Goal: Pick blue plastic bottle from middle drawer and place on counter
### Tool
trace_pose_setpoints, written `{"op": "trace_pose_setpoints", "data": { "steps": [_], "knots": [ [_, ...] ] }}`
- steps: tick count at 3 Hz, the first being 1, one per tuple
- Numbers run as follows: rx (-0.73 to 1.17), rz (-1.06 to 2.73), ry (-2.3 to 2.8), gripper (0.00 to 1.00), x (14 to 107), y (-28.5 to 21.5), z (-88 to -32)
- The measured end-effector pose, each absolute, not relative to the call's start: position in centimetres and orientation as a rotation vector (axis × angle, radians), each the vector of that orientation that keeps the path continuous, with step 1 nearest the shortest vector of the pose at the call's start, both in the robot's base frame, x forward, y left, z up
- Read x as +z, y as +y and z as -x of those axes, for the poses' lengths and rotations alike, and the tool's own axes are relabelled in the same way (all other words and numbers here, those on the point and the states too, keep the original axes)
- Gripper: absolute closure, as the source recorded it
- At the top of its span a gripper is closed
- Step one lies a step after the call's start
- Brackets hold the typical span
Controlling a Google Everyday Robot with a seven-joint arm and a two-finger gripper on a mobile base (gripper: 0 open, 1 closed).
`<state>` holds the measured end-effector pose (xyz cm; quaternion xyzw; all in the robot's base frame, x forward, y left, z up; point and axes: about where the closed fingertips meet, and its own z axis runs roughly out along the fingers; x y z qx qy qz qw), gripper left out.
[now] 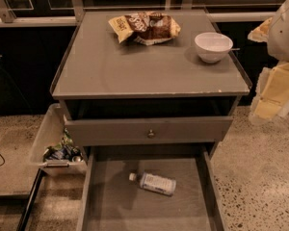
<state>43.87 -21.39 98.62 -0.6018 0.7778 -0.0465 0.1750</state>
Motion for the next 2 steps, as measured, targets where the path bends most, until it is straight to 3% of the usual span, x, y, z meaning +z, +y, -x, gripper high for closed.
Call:
{"op": "trace_pose_setpoints", "data": {
  "steps": [2],
  "knots": [
    [-0.13,1.695,2.207,0.0,97.54,-21.5,-44.14]
  ]
}}
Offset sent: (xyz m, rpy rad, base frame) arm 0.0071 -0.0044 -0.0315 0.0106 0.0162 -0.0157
